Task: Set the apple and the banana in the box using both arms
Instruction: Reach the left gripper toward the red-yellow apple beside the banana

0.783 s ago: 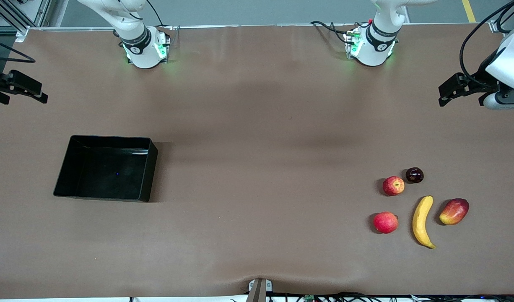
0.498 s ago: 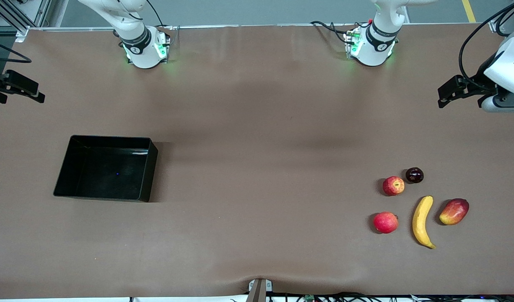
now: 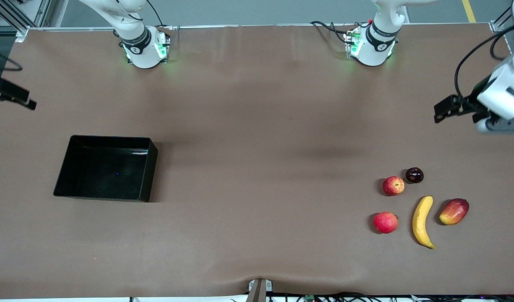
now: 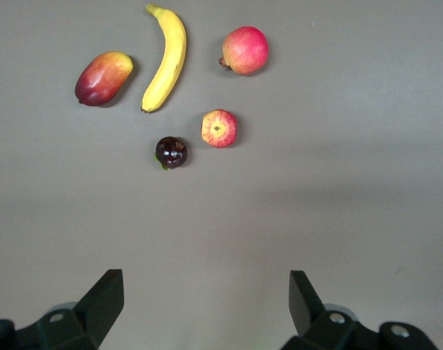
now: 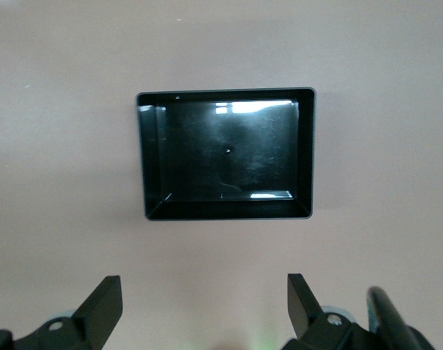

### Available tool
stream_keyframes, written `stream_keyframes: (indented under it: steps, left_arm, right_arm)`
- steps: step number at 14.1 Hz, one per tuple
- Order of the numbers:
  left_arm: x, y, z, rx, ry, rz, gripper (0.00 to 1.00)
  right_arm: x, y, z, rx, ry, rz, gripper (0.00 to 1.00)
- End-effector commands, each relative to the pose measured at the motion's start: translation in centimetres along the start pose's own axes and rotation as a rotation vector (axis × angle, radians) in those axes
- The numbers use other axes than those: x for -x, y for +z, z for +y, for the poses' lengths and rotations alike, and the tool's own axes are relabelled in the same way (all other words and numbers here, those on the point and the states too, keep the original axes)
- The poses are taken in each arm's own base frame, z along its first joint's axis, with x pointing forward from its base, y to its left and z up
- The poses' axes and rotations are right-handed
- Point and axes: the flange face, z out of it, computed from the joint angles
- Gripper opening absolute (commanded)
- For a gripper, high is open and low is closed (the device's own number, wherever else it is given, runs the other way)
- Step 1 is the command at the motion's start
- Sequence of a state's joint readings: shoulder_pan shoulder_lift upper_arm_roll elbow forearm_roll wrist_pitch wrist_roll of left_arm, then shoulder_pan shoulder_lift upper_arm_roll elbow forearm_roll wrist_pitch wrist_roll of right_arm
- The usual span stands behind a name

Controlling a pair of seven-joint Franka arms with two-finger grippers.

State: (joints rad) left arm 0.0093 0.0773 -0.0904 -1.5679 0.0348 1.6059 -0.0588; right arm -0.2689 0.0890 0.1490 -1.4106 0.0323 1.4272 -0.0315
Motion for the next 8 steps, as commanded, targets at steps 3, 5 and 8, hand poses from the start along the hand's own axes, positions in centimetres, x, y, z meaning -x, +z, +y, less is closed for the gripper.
stream_keyframes:
  steps: [3,5,8]
  left_arm:
    - [-5.8,8.0,0.4,0.015,0.023,-0.002,1.00]
    - [-7.9,12.3,0.9,0.017,0.032,0.005,1.00]
    - [-10.1,20.2,1.0,0.024,0.036,0.019,1.00]
  right_arm:
    - [-3.0,4.3,6.3,0.019,0.018,-0.052,1.00]
    - [-4.5,6.7,7.2,0.015,0.001,-0.072,1.00]
    - [-7.0,15.2,11.9,-0.043,-0.034,-0.187,1.00]
